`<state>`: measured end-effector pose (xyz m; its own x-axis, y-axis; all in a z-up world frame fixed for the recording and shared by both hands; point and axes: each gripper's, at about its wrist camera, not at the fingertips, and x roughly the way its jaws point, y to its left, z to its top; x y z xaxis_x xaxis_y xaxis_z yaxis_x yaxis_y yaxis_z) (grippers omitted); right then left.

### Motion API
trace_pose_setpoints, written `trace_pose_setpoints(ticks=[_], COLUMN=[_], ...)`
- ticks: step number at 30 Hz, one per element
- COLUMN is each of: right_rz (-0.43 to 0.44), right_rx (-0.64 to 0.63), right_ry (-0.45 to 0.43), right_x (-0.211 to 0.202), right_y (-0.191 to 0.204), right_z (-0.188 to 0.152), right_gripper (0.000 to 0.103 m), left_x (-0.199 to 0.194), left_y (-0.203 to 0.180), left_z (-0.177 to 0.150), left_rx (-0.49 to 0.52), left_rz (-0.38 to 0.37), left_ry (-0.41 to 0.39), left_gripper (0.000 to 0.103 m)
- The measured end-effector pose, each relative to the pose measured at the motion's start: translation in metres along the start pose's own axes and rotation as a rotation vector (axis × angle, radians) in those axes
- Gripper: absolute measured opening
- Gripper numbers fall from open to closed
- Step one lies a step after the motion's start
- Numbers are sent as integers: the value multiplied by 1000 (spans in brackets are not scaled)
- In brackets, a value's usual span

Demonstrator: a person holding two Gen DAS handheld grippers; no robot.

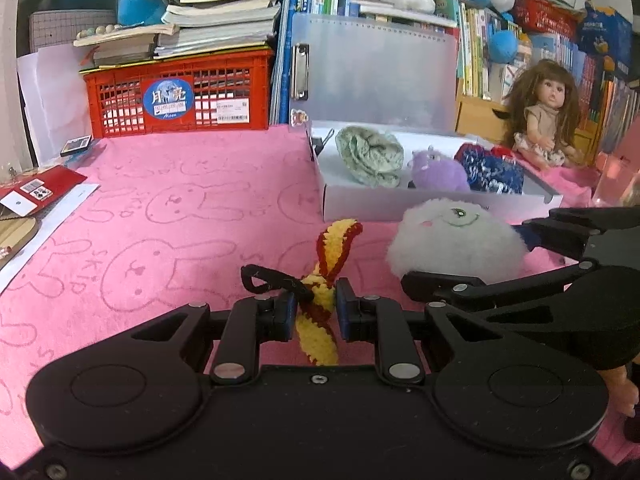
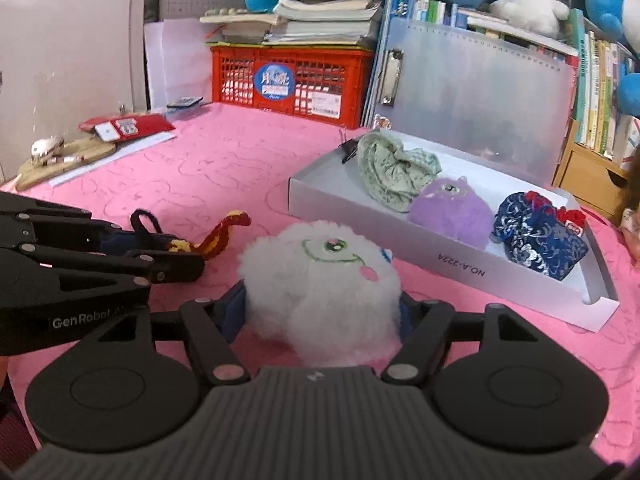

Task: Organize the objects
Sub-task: 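Carry the yellow crochet toy and white plush over the white tray, then lower and open the left tool on the crochet toy while the right tool releases the plush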

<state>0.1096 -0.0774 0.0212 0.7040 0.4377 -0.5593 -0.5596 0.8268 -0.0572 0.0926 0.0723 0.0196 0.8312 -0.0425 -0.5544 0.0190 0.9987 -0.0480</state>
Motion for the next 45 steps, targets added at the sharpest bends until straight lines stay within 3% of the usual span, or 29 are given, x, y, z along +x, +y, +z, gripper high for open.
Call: trace_pose_setpoints(ticks=[13,20,28,35,45], right_rz=[-92,-164,-148,-141,-139], right_rx=[90,226,372,377,386], right_ry=[-39,44,131,170,154], right_x=[-18,-11,10,39,63], right_y=[-36,-89,-144,-154,-163], right_z=[22,37,48,48,51], right_gripper=[72,72,72,72,72], left_x=[6,36,94,139,179], left_y=[-13,-24,-35,-48,-53], left_z=[41,76,110,116,118], left_rx=[25,4,-47,-50,-30], left_rz=[-34,-117,-170,-130,-79], left_ry=[-58,-36,61,119,143], left_gripper=[19,19,19,19,19])
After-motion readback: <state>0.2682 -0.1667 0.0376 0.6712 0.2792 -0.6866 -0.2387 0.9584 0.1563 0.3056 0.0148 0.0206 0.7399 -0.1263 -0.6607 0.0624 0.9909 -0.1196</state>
